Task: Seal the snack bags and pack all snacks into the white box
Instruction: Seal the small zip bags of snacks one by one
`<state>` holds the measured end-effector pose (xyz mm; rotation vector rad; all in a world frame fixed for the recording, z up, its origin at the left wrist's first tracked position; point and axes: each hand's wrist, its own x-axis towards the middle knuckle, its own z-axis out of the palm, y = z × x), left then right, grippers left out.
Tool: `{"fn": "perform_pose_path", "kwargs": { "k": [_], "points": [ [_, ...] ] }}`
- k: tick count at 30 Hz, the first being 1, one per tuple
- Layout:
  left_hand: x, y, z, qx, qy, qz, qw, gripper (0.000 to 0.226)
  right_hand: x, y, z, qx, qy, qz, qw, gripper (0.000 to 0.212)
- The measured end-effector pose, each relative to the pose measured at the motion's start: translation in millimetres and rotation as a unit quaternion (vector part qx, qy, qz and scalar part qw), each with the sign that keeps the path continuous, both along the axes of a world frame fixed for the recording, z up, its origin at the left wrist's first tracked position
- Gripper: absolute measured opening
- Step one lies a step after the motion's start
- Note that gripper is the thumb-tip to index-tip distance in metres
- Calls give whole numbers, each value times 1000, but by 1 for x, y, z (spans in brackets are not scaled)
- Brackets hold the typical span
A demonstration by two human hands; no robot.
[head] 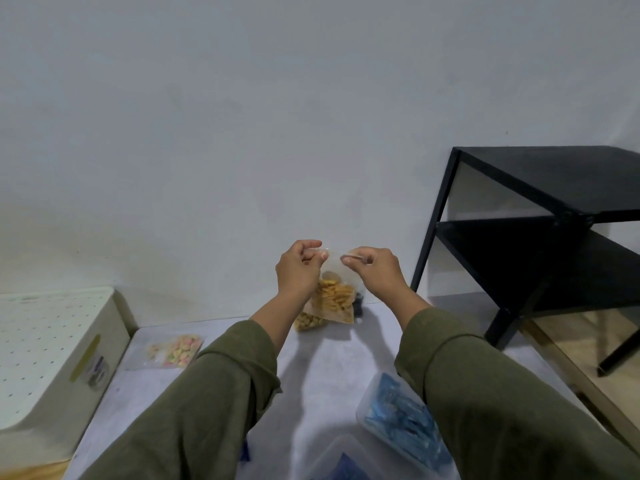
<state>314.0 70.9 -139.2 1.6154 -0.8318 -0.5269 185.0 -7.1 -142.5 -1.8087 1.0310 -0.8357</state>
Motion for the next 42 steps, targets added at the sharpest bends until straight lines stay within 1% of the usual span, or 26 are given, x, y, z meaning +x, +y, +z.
{"fn": "perform_pose_path", "kwargs": {
  "k": [3, 5, 7, 9, 12, 14, 16, 17, 19, 22, 25, 27, 34, 36, 38, 40, 42],
  "points": [
    [1, 5, -6, 1, -13, 1, 1000, 35, -1, 6, -4, 31, -29, -14, 999, 15],
    [5, 5, -17, 12, -35, 23, 999, 41, -3, 10, -7, 46, -44, -20, 998, 15],
    [8, 3, -27, 22, -46, 32, 998, 33, -8, 13, -11, 64, -67, -28, 995, 15],
    [9, -2, -35, 28, -28, 17, 999, 19, -14, 13, -18, 75, -73, -34, 994, 15],
    [1, -12, -47, 49, 14, 1, 999, 14, -24, 5, -33, 75, -43, -50, 995, 17],
    [-8, -21, -57, 50, 35, -4, 998, 10, -30, -5, -43, 79, -31, -66, 994, 13],
    [-18, -30, -67, 53, 45, 0, 998, 10, -36, -16, -55, 84, -21, -79, 993, 4],
    [-22, -35, -73, 57, 45, 7, 997, 10, -37, -22, -60, 87, -16, -80, 993, 4],
    [-28, -43, -83, 60, 45, 20, 997, 14, -39, -34, -71, 96, -7, -73, 993, 5],
    [-35, -55, -96, 71, 58, 39, 995, 11, -40, -54, -86, 104, 10, -57, 993, 3],
    [-37, -68, -108, 71, 90, 59, 992, 9, -35, -75, -99, 101, 33, -51, 993, 13],
    [-36, -75, -113, 78, 97, 74, 989, 8, -31, -86, -105, 113, 34, -40, 992, 16],
    [-30, -101, -126, 97, 95, 114, 984, 7, -18, -117, -117, 127, 57, -13, 990, 2],
    [-28, -105, -127, 101, 83, 124, 984, 6, -16, -122, -119, 118, 58, -3, 991, 4],
    [-26, -107, -127, 110, 81, 128, 982, 9, -13, -126, -121, 111, 49, -1, 993, 1],
    [-24, -108, -125, 114, 85, 128, 981, 16, -11, -129, -122, 106, 41, -9, 993, 8],
    [-21, -106, -121, 107, 93, 125, 982, 23, -9, -129, -122, 110, 36, -21, 993, 6]
  ]
}}
